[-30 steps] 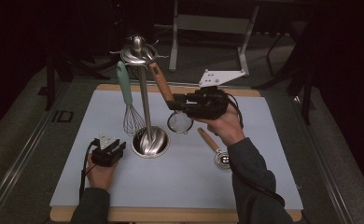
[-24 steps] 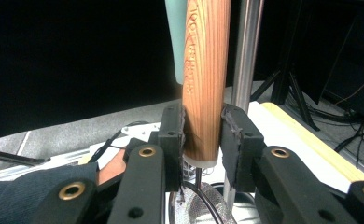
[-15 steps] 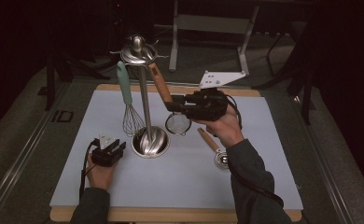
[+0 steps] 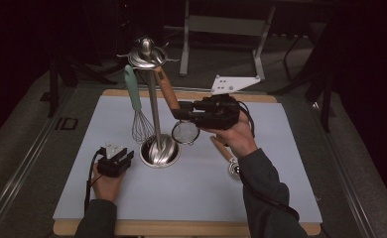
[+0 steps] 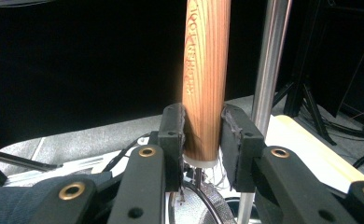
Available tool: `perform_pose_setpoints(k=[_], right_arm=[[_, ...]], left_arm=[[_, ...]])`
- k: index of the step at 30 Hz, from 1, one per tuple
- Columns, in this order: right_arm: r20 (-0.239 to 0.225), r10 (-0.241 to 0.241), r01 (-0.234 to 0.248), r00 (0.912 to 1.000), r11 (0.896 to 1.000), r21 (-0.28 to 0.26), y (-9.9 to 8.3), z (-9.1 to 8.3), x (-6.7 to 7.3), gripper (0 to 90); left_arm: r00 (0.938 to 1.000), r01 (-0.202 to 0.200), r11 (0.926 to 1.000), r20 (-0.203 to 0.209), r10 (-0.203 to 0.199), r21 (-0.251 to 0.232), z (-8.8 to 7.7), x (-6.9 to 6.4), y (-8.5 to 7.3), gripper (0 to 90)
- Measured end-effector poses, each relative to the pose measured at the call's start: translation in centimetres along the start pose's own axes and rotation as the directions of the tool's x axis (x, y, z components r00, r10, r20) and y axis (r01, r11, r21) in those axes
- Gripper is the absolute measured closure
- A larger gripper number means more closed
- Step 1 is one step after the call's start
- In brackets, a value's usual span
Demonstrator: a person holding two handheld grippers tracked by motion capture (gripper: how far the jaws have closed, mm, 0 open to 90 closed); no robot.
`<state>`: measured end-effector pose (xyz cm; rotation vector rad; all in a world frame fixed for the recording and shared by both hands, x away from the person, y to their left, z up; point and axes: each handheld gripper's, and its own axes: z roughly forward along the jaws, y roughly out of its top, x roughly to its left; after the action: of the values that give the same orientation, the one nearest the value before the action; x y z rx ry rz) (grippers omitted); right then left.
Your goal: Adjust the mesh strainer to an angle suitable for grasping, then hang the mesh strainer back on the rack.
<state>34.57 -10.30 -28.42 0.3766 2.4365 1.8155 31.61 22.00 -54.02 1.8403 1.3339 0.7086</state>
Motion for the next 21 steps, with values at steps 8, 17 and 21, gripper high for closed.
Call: perform_pose_setpoints(k=[8,17,21], right_arm=[[-0.001,0.010,-0.010,0.9999,1.000,0.017,-0.1,0.9,-0.4,70.9],[0.000,0.022,-0.022,0.9997,0.999,0.024,0.1,1.5,-0.7,70.9],[0.009,0.027,-0.028,0.9996,0.999,0.043,-0.2,1.9,-1.0,70.8]], left_arm=[[1.0000,0.001,1.0000,0.003,-0.001,-0.002,0.0,0.0,0.0,68.2],[1.0000,-0.001,1.0000,0.001,0.001,0.000,0.0,0.0,0.0,68.3],[1.0000,0.000,1.0000,0.003,0.000,0.000,0.0,0.0,0.0,68.3]])
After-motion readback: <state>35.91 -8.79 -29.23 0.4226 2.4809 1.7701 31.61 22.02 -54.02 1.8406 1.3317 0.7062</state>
